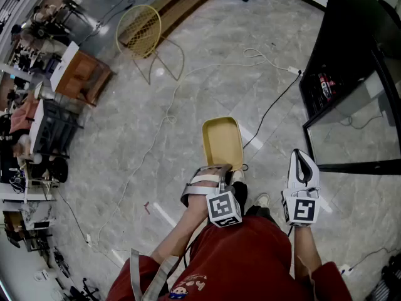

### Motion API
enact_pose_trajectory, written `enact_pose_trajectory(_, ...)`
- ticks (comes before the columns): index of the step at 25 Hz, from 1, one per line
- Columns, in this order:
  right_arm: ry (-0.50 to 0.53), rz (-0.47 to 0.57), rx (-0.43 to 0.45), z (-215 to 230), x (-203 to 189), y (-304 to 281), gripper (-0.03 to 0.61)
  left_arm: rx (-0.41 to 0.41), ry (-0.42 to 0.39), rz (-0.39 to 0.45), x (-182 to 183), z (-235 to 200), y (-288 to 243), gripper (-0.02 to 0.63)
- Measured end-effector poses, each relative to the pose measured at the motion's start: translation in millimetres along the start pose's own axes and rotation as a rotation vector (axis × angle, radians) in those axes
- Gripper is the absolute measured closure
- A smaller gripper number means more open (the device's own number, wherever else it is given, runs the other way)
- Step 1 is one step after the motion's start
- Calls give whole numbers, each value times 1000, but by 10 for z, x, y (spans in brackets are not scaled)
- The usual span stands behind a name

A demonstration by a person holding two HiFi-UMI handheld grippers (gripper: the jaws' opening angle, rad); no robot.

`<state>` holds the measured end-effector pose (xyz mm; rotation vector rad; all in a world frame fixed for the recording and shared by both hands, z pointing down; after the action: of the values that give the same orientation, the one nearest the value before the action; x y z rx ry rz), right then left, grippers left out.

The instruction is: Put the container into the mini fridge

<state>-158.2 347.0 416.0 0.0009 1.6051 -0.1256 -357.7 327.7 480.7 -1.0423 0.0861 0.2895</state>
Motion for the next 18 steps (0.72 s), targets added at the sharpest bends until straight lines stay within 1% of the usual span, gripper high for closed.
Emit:
enact_pose_trajectory(5,12,12,4,110,-15,330,578,0,37,7,153,296,112,583)
enact_pose_trajectory(9,10,-3,10,112,-67,465,578,2,60,7,176,436,176,583)
enact_pose_trajectory(14,12,-7,36,6,-90,457,578,-4,88,1,99,530,173,583)
enact_pose_trajectory(18,23,6,49,-106,-64,325,578,4,108,-2,-50,486,142,583)
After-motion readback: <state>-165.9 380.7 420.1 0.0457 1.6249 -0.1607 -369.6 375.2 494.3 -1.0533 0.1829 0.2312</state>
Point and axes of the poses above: the fingertips, and each gripper's own axes: y backward along the fingers, z to its right, x out of its top, the point moved 4 cm from there along y, backward along the fingers, and after that the axes turned 4 degrees about z, right-handed, at the moved point
